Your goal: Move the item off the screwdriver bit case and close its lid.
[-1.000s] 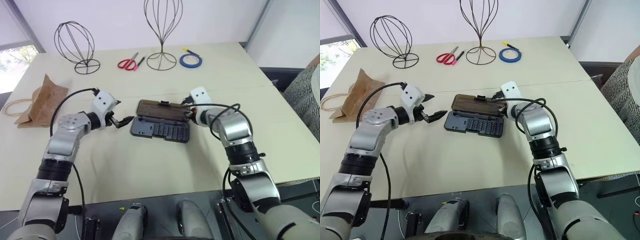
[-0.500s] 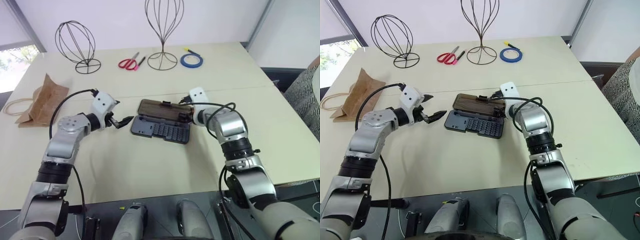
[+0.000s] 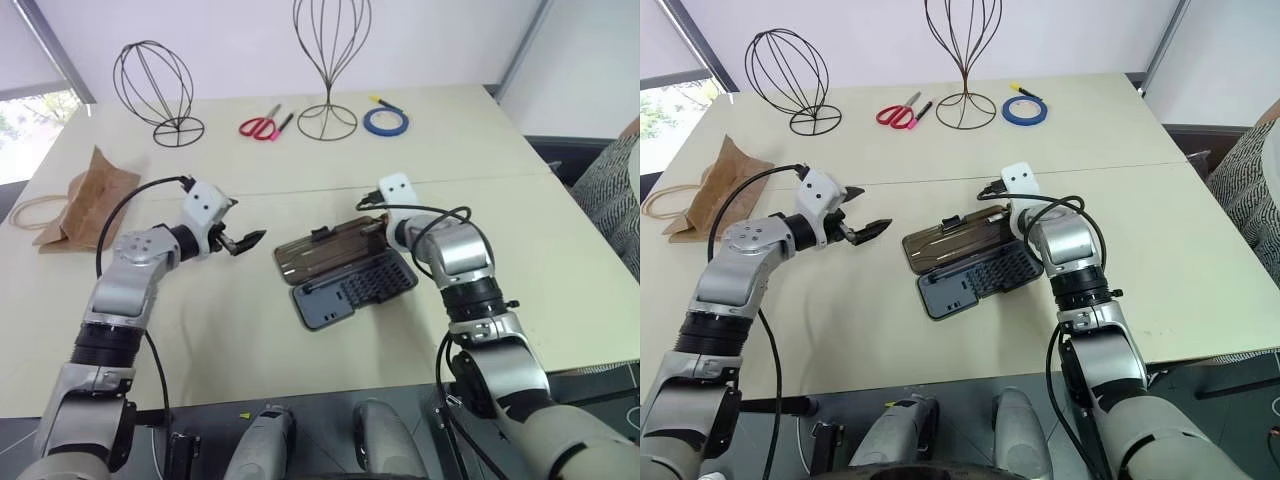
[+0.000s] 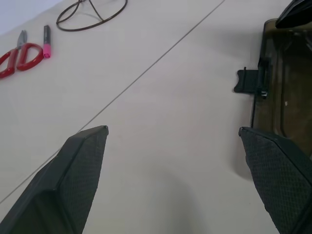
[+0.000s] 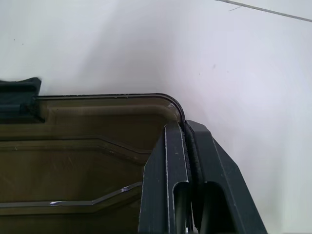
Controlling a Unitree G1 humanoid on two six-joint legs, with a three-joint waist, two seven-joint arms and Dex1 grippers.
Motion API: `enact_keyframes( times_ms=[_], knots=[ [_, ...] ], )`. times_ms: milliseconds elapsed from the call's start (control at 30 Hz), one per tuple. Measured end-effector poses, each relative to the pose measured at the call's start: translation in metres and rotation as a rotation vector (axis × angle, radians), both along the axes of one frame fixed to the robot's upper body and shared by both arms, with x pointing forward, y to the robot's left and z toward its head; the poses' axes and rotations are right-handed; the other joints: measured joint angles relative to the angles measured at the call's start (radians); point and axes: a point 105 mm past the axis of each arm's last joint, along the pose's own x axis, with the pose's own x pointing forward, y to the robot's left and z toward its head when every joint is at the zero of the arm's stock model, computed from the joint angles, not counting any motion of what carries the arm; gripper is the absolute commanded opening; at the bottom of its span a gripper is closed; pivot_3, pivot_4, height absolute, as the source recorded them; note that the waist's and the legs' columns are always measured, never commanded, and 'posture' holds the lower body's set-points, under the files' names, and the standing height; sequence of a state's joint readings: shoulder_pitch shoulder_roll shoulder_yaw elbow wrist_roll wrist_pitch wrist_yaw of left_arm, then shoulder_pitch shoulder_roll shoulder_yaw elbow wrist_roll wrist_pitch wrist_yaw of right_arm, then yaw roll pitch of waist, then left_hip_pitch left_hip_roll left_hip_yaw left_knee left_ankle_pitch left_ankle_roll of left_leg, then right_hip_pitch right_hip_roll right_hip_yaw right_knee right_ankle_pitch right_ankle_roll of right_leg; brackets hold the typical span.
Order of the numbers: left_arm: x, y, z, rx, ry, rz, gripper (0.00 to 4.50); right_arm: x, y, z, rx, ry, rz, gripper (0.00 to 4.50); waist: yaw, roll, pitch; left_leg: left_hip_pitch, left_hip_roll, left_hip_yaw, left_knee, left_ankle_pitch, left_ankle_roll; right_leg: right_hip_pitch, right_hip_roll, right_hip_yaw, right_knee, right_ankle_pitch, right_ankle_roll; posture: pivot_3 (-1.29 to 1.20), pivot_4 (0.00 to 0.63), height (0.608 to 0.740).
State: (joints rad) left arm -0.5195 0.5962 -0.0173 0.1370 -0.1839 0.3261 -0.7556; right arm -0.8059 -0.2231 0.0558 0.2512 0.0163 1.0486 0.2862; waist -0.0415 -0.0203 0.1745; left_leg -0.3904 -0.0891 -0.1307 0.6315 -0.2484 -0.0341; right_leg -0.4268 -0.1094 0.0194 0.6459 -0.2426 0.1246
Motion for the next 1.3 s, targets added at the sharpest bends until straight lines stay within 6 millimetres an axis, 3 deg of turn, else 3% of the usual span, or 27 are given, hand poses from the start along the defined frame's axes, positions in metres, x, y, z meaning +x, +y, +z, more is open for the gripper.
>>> enact_keyframes(
  times_ms=[267,433,767,1300],
  knots=[
    [0.001,0.001,0.003,0.000,-0.010,0.008,4.50,-0.032,0.010,0.001,0.126,0.177,-0.155,0.01,-0.003,0.000,0.000,-0.001,0.000,0.000,-0.001,0.000,0.000,-0.001,0.000,0.000,0.000,0.000,0.000,0.00,0.150,0.740],
    [0.001,0.000,0.004,0.000,-0.010,0.014,4.50,-0.049,0.027,0.002,0.164,0.233,-0.181,0.01,-0.004,0.001,0.000,-0.001,0.001,0.000,-0.001,0.000,0.000,-0.003,0.001,0.000,0.001,0.000,0.000,0.00,0.150,0.740],
    [0.000,-0.001,0.005,0.000,-0.009,0.013,4.50,-0.051,0.031,0.000,0.163,0.236,-0.262,0.01,-0.003,0.001,0.001,-0.001,0.001,0.000,-0.001,0.000,0.000,-0.002,0.001,0.000,0.001,0.000,0.000,0.00,0.150,0.740],
    [-0.001,-0.003,0.007,0.002,-0.010,0.008,4.50,-0.045,-0.001,0.003,0.131,0.239,-0.475,0.01,0.028,0.001,0.001,-0.001,0.000,-0.001,0.000,0.000,-0.001,-0.001,0.000,0.000,0.000,0.000,0.000,0.00,0.150,0.740]
  ],
)
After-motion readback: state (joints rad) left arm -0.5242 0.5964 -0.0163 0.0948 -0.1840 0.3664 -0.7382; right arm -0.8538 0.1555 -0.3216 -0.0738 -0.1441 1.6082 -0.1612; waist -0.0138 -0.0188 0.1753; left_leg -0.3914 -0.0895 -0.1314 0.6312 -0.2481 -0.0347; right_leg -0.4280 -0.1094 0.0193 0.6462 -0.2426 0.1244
